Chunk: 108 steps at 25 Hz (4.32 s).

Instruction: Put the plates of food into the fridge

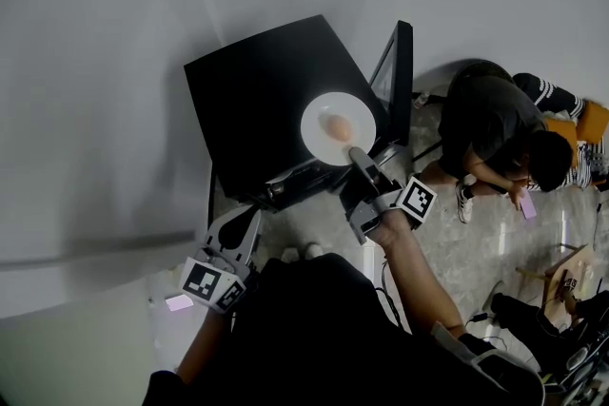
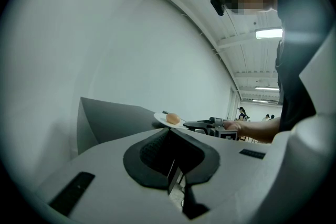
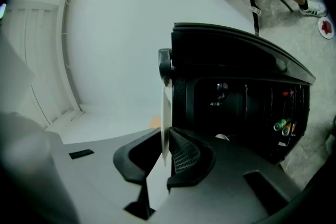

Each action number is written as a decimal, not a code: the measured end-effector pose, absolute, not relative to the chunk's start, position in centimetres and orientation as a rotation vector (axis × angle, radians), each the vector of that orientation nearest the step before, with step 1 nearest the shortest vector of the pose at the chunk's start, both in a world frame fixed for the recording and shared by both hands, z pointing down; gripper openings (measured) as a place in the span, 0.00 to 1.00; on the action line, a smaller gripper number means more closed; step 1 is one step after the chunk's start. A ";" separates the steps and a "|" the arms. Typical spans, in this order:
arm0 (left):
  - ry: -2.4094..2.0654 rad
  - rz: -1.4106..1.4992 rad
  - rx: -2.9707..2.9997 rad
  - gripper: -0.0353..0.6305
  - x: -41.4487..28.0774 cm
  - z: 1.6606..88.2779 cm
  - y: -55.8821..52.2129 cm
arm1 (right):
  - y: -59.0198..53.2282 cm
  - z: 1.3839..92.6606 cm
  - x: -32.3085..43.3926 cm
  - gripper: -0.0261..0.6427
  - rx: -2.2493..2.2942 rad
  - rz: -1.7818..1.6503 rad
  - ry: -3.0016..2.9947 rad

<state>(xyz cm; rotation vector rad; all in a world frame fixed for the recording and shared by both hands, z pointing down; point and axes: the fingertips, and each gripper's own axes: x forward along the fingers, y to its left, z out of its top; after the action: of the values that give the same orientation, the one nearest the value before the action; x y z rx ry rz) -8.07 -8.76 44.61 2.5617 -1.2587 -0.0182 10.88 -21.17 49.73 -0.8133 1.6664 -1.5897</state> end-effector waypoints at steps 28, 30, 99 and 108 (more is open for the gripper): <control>-1.130 0.009 2.551 0.09 -6.1 45.5 -5.0 | -10.7 52.6 13.4 0.11 -0.872 -1.693 1.612; -1.135 0.012 2.547 0.09 -6.3 45.5 -4.5 | -10.3 53.1 13.4 0.11 -0.879 -1.699 1.610; -1.303 0.034 2.439 0.09 -9.3 45.8 -4.7 | -24.9 67.9 9.7 0.10 -1.130 -1.745 1.527; -1.265 0.007 2.460 0.09 -8.9 45.9 -3.8 | -21.5 66.3 10.9 0.21 -1.221 -1.678 1.748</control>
<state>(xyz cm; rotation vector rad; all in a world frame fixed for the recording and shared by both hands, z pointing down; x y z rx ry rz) -8.92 -3.79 45.85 2.4597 -1.2646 0.0068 10.89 -21.54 66.33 -1.2208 1.7477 -1.6783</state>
